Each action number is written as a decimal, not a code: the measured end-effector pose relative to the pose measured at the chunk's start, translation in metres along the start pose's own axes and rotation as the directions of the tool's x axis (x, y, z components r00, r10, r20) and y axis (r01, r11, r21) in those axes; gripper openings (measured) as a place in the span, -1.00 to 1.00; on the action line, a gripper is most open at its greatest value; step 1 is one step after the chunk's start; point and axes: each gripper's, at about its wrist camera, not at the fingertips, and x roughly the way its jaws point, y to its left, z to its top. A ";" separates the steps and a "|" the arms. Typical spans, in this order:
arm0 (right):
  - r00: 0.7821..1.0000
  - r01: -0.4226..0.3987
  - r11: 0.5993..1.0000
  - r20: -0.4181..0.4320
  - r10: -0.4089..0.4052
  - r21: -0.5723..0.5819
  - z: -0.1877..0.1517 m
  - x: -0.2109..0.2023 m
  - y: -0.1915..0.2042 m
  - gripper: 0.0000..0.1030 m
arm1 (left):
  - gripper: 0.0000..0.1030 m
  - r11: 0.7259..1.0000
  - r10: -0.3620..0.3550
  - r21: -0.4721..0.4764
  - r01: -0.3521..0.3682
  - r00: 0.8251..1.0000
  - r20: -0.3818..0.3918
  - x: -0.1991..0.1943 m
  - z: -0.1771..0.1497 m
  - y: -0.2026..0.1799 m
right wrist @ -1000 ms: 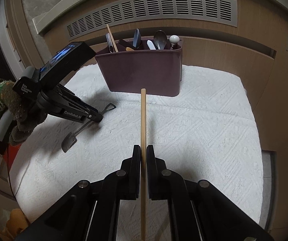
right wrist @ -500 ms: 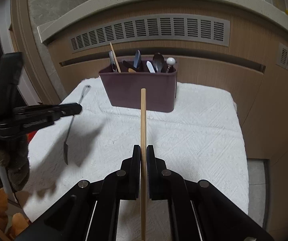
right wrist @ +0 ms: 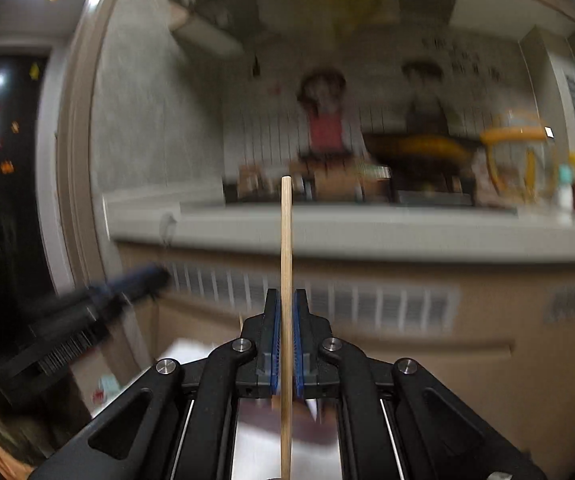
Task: Organize utensils
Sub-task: 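Drop the shovel server from the left tool into the caddy while the right tool drops the chopstick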
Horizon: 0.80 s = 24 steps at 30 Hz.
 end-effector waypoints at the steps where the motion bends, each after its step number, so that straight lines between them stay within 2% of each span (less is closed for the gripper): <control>1: 1.000 0.002 1.000 0.020 -0.002 -0.001 0.005 0.004 -0.001 -0.89 | -0.89 1.000 0.001 -0.013 -0.001 1.000 -0.001 0.010 0.001 0.006; 4: 0.999 -0.003 1.000 0.036 0.002 0.022 0.011 0.032 -0.009 -0.89 | -0.89 0.999 0.011 -0.048 -0.011 1.000 -0.006 0.032 0.001 0.021; 8: 0.999 0.033 0.999 0.024 -0.034 0.009 -0.001 0.072 -0.015 -0.89 | -0.89 0.999 0.029 -0.045 -0.030 0.999 -0.039 0.064 -0.015 0.036; 12: 0.996 0.082 0.997 -0.027 -0.082 -0.006 -0.026 0.119 -0.021 -0.89 | -0.89 0.997 0.039 -0.069 -0.046 0.994 -0.099 0.095 -0.042 0.052; 15: 0.994 0.076 0.997 -0.078 -0.076 0.003 -0.043 0.146 -0.032 -0.89 | -0.89 0.995 0.051 -0.082 -0.062 0.990 -0.135 0.113 -0.062 0.063; 24: 0.981 0.095 0.995 -0.167 -0.097 -0.022 -0.095 0.187 -0.041 -0.89 | -0.89 0.991 0.060 -0.105 -0.086 0.972 -0.229 0.139 -0.120 0.079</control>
